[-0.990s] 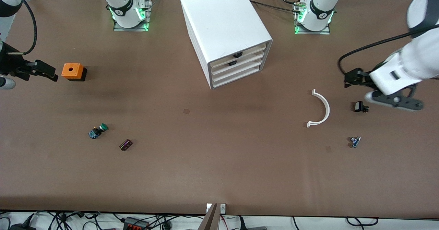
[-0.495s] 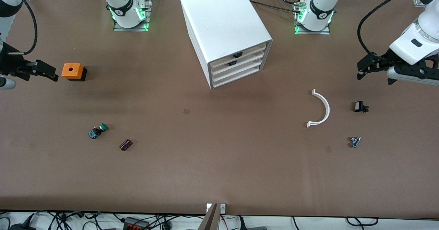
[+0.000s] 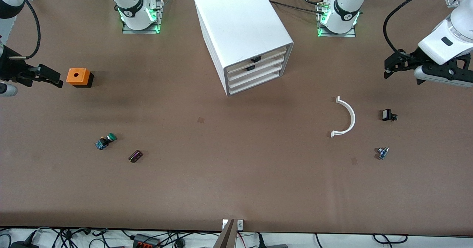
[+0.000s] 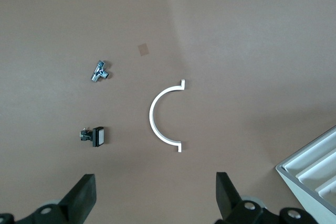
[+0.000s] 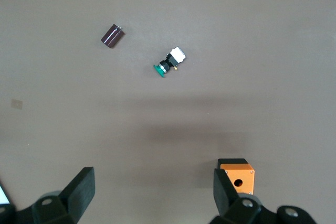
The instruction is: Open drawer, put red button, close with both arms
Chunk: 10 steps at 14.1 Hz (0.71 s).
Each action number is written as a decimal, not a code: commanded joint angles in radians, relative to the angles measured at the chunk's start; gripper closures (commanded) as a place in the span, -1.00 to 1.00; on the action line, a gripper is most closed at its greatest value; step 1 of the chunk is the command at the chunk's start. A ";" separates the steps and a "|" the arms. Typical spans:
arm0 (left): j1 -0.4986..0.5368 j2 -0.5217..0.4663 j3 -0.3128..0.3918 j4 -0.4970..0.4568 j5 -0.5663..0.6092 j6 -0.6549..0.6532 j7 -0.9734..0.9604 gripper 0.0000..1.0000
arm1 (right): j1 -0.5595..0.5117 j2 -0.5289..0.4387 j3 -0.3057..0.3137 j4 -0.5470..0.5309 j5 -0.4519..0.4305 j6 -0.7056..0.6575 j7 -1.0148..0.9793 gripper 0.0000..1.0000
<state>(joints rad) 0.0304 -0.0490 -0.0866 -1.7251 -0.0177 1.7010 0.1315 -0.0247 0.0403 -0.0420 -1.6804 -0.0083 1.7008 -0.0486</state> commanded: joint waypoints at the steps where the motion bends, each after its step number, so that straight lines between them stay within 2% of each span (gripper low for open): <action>1: -0.014 0.066 0.016 0.093 -0.004 -0.049 0.022 -1.00 | 0.000 -0.017 0.005 -0.018 -0.007 -0.003 0.007 -1.00; 10: -0.015 0.074 0.016 0.096 -0.002 -0.049 0.022 -1.00 | 0.003 -0.017 0.005 -0.018 -0.010 -0.001 0.007 -1.00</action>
<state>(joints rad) 0.0245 0.0108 -0.0824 -1.6632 -0.0177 1.6774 0.1317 -0.0244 0.0404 -0.0420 -1.6808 -0.0083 1.7007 -0.0486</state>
